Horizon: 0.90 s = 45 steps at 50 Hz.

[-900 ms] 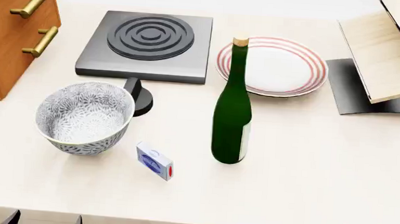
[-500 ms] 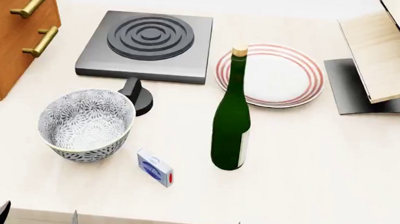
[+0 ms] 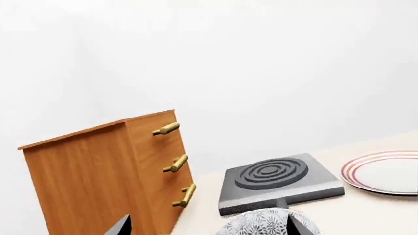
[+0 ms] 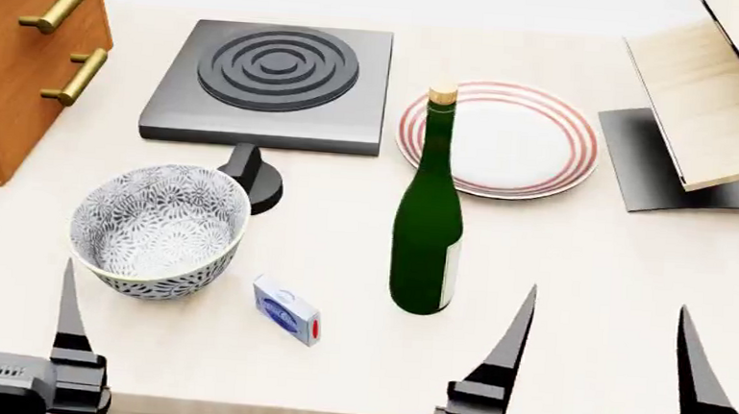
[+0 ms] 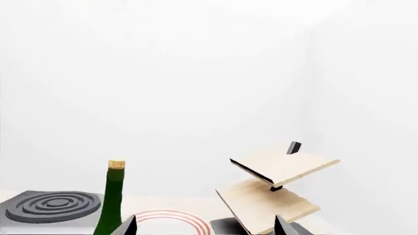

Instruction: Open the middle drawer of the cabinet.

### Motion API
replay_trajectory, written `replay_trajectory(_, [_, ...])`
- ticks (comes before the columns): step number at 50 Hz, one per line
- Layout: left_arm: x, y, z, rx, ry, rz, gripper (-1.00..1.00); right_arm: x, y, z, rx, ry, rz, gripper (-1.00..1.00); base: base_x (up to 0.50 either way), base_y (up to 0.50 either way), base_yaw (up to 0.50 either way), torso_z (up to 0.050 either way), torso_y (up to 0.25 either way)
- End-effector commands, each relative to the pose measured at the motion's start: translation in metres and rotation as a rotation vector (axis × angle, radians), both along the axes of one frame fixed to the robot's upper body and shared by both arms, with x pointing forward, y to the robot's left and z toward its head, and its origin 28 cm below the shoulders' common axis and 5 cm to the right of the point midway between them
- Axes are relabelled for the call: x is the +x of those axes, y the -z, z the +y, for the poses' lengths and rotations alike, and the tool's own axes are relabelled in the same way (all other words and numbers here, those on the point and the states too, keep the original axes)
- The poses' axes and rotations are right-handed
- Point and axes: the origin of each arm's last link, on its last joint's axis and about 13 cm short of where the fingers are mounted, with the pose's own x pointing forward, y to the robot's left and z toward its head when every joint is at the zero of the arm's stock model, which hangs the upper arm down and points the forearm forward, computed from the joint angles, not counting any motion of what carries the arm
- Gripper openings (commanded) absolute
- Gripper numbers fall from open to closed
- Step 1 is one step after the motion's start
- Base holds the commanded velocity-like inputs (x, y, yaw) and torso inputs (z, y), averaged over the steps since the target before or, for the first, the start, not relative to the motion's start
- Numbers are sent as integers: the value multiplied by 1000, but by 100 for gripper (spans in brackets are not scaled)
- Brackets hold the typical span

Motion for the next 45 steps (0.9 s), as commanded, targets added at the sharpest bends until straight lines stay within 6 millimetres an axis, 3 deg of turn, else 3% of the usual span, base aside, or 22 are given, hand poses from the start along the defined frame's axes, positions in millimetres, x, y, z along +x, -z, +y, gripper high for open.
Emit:
replay_trajectory(1, [-30, -69, 5, 18, 15, -118, 100, -30, -76, -12, 39, 38, -171, 100, 0, 0, 0, 0, 0])
replay_trajectory(8, [-44, -87, 3, 24, 7, -146, 100, -41, -95, -18, 29, 73, -208, 100, 0, 0, 0, 0, 0])
replay_trajectory(14, [-41, -95, 7, 16, -7, -172, 100, -53, -111, -19, 56, 73, -220, 100, 0, 0, 0, 0, 0])
replay_trajectory(25, [-40, -98, 8, 13, -2, -181, 100, -55, -113, -17, 35, 76, -235, 100, 114, 115, 0, 0, 0])
replay_trajectory(45, [-41, -96, 7, 19, 6, -175, 100, -55, -111, -16, 20, 81, -228, 100, 244, 478, 0, 0, 0])
